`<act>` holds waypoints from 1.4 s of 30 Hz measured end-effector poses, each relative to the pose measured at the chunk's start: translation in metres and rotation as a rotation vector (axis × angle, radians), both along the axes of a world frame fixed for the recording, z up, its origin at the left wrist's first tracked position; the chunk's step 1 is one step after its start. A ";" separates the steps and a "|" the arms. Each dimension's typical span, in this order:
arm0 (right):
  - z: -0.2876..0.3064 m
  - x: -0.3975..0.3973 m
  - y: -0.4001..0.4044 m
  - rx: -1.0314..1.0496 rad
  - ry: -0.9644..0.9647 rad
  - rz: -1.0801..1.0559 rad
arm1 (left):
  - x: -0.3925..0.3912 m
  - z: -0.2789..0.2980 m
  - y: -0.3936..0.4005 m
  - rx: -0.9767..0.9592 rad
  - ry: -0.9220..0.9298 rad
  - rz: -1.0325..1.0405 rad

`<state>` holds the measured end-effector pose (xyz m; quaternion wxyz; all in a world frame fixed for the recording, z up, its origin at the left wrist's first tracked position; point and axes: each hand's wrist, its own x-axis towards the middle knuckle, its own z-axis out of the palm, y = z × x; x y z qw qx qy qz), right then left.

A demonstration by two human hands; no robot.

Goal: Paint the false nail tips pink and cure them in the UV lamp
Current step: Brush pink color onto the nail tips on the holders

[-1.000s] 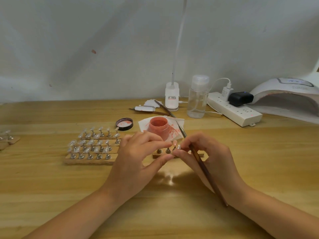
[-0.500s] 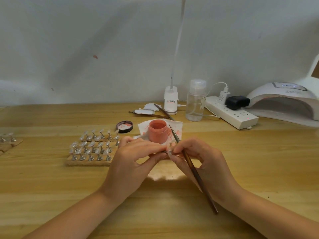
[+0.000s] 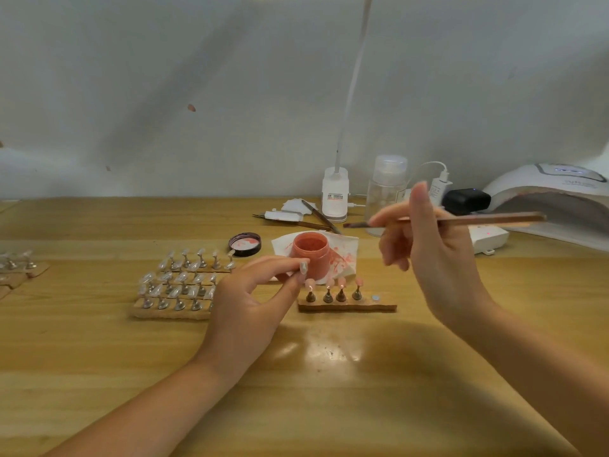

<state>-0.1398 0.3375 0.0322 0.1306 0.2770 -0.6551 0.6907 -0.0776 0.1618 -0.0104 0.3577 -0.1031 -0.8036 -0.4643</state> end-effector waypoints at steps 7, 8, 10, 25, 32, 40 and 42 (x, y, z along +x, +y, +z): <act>0.015 -0.044 -0.030 0.295 -0.024 -0.072 | -0.003 0.000 -0.002 0.104 -0.055 -0.018; 0.015 -0.049 -0.034 0.338 0.005 -0.088 | -0.003 0.000 -0.002 0.112 -0.060 -0.021; 0.013 -0.057 -0.040 0.409 0.045 -0.110 | -0.004 0.001 -0.002 0.122 -0.064 -0.027; -0.001 -0.065 -0.063 0.728 0.259 -0.170 | -0.003 0.003 -0.001 0.120 -0.088 -0.055; 0.013 -0.071 -0.049 0.488 0.177 -0.265 | -0.004 0.002 -0.002 0.121 -0.090 -0.054; 0.004 -0.078 -0.035 0.360 -0.060 -0.305 | -0.005 -0.001 -0.003 0.129 -0.098 -0.039; 0.004 -0.079 -0.032 0.350 -0.067 -0.293 | -0.005 -0.001 -0.003 0.134 -0.110 -0.042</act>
